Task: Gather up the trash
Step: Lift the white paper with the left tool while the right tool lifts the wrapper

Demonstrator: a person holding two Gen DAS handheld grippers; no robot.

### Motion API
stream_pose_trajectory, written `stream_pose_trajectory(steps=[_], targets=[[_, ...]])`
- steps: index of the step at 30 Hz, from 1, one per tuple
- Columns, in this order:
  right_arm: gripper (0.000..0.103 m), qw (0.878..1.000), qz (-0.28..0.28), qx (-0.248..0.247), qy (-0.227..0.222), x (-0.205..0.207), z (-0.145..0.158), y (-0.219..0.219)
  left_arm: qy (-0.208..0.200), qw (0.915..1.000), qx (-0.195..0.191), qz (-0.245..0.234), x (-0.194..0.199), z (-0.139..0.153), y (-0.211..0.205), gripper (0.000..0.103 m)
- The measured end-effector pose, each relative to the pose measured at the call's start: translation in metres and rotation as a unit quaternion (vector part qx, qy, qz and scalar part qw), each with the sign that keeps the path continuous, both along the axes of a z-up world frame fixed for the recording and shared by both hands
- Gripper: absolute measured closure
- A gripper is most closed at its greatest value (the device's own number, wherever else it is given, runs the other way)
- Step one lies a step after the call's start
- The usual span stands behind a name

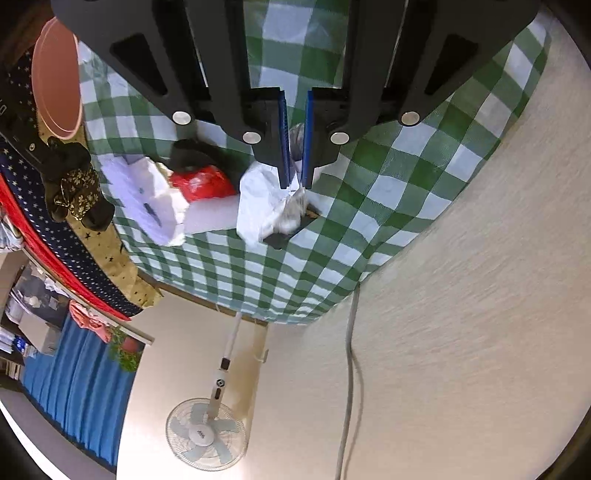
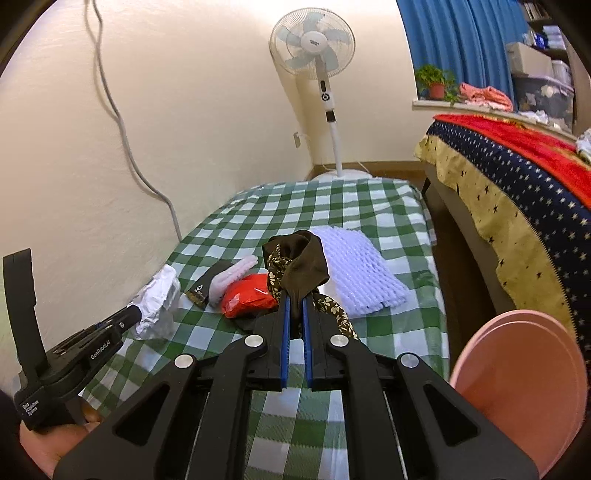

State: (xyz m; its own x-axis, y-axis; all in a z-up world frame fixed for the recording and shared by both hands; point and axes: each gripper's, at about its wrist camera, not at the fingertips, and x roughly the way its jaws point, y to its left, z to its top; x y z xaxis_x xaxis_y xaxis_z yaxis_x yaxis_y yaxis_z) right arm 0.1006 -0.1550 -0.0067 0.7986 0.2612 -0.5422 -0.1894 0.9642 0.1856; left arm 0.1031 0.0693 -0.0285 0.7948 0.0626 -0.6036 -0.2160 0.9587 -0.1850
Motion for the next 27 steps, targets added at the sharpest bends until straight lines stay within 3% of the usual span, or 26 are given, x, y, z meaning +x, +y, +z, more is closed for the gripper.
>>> stream_pose_trajectory(steps=[14,27], targets=[[0.097,0.999,-0.022,-0.007,-0.023,-0.048,0.023,-0.026,-0.022,0.9989,-0.004,-0.042,-0.035,0.021,-0.026,0.096],[0.097,0.997,-0.059,-0.010,-0.039,-0.069,0.038,-0.059,-0.042,0.9954,0.005,-0.087,-0.044,0.036,-0.062,0.096]])
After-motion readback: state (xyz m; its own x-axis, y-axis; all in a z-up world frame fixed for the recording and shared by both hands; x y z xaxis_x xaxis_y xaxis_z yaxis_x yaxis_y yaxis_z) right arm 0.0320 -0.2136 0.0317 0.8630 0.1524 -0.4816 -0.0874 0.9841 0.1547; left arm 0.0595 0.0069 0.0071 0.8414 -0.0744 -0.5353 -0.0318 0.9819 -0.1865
